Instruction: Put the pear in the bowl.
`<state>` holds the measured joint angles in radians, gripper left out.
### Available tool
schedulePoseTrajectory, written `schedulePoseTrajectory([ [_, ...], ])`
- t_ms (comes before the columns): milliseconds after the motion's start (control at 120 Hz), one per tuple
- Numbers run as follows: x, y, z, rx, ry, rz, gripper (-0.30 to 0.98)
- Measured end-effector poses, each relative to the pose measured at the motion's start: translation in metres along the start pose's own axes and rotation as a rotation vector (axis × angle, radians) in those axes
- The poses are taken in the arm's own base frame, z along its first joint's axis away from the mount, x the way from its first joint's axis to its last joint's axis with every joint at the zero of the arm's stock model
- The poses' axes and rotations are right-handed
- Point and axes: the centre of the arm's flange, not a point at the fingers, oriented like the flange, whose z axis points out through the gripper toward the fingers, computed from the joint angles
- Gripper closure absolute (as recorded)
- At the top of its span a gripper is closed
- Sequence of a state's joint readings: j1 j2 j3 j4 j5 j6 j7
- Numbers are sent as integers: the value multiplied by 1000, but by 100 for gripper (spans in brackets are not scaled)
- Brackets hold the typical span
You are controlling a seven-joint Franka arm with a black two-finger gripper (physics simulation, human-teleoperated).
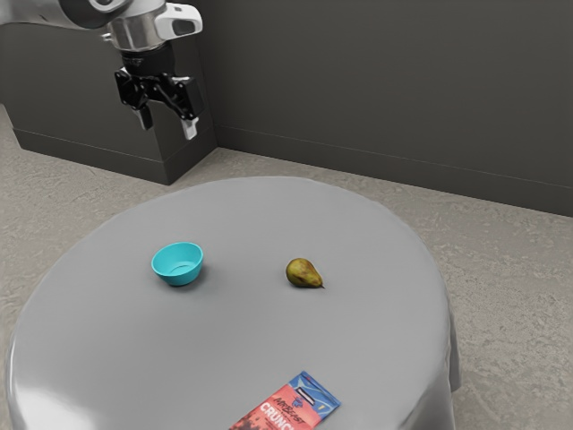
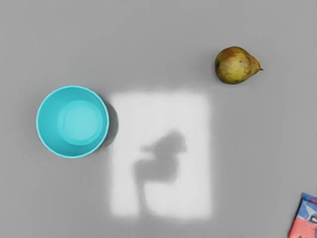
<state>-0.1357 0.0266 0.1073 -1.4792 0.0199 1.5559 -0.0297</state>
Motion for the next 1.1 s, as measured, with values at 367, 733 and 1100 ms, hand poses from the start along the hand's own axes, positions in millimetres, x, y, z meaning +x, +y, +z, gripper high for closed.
schedulePoseTrajectory([
  [367,15,0,6,5,4,16,0],
  [733,80,148,192,-42,-102,430,0],
  [1100,108,160,297,-86,-98,642,0],
])
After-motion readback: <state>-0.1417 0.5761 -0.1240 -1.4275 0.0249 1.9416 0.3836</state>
